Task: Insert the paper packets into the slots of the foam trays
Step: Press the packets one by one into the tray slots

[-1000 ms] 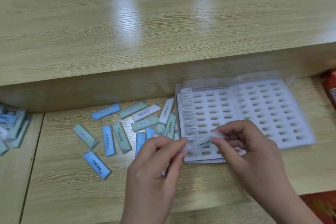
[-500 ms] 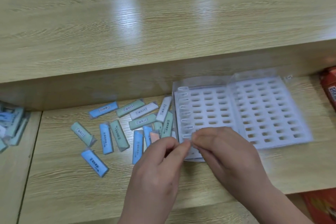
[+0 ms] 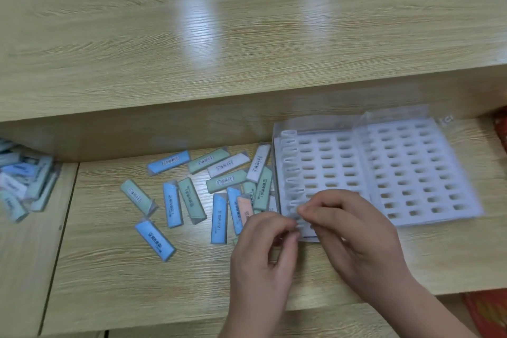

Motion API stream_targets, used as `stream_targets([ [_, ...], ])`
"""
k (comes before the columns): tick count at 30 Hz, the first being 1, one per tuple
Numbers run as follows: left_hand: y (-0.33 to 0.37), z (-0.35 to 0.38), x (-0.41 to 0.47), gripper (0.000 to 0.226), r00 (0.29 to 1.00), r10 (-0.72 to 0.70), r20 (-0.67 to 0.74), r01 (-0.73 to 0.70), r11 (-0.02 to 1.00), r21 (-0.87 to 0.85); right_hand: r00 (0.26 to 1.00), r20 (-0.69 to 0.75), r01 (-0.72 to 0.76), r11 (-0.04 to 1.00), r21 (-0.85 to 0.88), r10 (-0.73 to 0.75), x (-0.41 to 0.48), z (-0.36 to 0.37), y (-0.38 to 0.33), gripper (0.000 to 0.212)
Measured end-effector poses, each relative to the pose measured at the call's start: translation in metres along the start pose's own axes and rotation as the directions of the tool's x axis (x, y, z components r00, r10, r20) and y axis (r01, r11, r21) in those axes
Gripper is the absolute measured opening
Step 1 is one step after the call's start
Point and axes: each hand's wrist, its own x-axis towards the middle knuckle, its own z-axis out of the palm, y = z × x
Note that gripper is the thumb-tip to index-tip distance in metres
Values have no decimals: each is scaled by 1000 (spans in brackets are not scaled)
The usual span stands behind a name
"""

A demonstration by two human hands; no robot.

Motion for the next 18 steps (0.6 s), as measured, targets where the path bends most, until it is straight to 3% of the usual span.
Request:
stream_targets([
  [7,-5,3,-1,31,999,-16,-44,12,996,-90,997,77,-21,998,63,16,8,-6,-2,18],
  [10,-5,1,-1,24,999,-9,-39,5,996,-92,988,153,21,1000,20,-24,15,-6,-5,17],
  [13,-5,1,-1,22,999,12,-44,-15,997,-82,994,105,39,998,-45,-34,19,-9,-4,19],
  [18,-3,3,-3,19,999,33,-44,-36,997,-69,999,32,-24,998,62,22,17,-6,-5,16],
])
